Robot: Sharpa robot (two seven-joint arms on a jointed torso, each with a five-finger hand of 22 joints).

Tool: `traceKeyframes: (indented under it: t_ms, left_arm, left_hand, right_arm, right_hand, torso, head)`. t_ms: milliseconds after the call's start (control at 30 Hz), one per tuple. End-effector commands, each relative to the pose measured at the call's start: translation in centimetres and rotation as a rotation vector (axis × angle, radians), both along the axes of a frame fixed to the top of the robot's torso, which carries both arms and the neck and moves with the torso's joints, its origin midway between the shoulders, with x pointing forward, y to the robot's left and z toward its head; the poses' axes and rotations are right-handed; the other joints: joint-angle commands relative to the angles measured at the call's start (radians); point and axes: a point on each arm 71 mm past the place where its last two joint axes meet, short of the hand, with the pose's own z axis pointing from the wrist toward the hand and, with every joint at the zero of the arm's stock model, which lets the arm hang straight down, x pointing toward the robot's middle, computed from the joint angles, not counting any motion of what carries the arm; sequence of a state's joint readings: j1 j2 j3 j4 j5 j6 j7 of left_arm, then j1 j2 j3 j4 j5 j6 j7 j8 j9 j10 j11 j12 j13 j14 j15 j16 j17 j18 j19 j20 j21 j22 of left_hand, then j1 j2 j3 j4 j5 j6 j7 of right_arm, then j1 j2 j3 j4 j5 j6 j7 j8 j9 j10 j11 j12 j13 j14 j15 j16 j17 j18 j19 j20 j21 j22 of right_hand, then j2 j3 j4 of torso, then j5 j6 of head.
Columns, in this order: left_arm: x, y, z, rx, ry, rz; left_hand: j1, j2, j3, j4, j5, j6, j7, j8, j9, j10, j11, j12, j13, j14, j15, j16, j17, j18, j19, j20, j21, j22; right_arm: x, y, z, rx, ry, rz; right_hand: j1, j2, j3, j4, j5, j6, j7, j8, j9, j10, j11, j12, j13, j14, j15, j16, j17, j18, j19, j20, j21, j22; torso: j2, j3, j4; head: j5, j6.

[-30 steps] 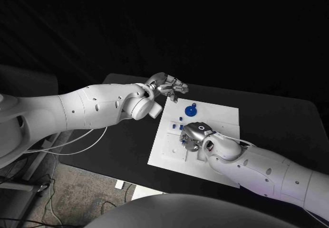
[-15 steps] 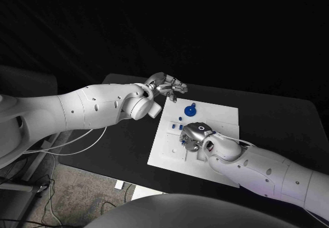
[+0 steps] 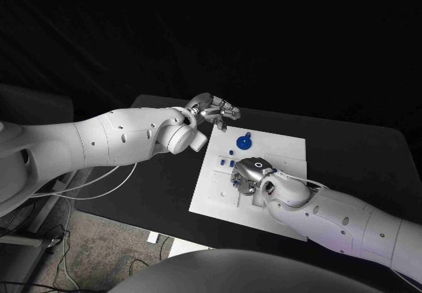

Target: Assemble the parts on the task board

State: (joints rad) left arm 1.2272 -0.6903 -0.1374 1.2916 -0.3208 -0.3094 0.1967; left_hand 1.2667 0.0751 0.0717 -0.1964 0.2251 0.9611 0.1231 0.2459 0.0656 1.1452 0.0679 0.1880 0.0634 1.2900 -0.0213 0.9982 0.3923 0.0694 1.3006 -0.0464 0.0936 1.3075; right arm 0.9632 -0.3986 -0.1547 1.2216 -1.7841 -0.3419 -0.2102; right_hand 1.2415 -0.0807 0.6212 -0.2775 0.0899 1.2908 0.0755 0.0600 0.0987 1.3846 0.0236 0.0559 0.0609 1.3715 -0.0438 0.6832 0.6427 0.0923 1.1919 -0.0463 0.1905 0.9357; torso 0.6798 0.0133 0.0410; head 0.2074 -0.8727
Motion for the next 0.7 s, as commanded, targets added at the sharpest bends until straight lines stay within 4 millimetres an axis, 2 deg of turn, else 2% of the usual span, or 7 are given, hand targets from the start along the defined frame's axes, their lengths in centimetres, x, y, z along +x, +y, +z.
traceKeyframes:
  t_ms: [33, 700]
  left_arm:
    - [0.0, -0.22, 0.12, -0.012, -0.002, -0.011]
    - [0.02, -0.17, 0.07, -0.01, 0.003, -0.013]
  left_hand:
    - [-0.002, -0.001, -0.004, 0.006, -0.006, 0.002, 0.0, -0.006, 0.001, 0.002, 0.003, -0.003, 0.0, 0.004, 0.002, -0.007, 0.002, 0.011, 0.006, 0.004, -0.005, 0.01]
    - [-0.002, -0.001, -0.005, 0.007, -0.007, 0.0, 0.0, -0.007, 0.001, 0.001, 0.003, -0.003, 0.0, 0.004, 0.002, -0.008, 0.002, 0.011, 0.007, 0.005, -0.007, 0.01]
  right_arm:
    - [-0.12, -0.23, -0.36, -0.022, 0.003, -0.002]
    - [-0.2, -0.25, -0.15, -0.005, -0.01, -0.006]
  right_hand:
    - [0.0, 0.007, 0.003, -0.001, 0.003, 0.009, -0.001, 0.004, 0.001, 0.008, -0.002, 0.004, 0.001, 0.002, -0.002, -0.003, 0.001, 0.011, 0.007, 0.001, -0.003, 0.001]
    - [0.001, 0.007, 0.005, -0.001, 0.0, 0.009, -0.001, 0.004, 0.002, 0.009, -0.002, 0.004, 0.001, 0.004, -0.003, -0.004, 0.001, 0.012, 0.013, 0.0, -0.016, 0.007]
  torso:
    - [0.0, -0.0002, -0.0003]
    - [0.0, -0.0008, 0.0001]
  head:
    - [0.0, 0.0]
    - [-0.001, 0.0]
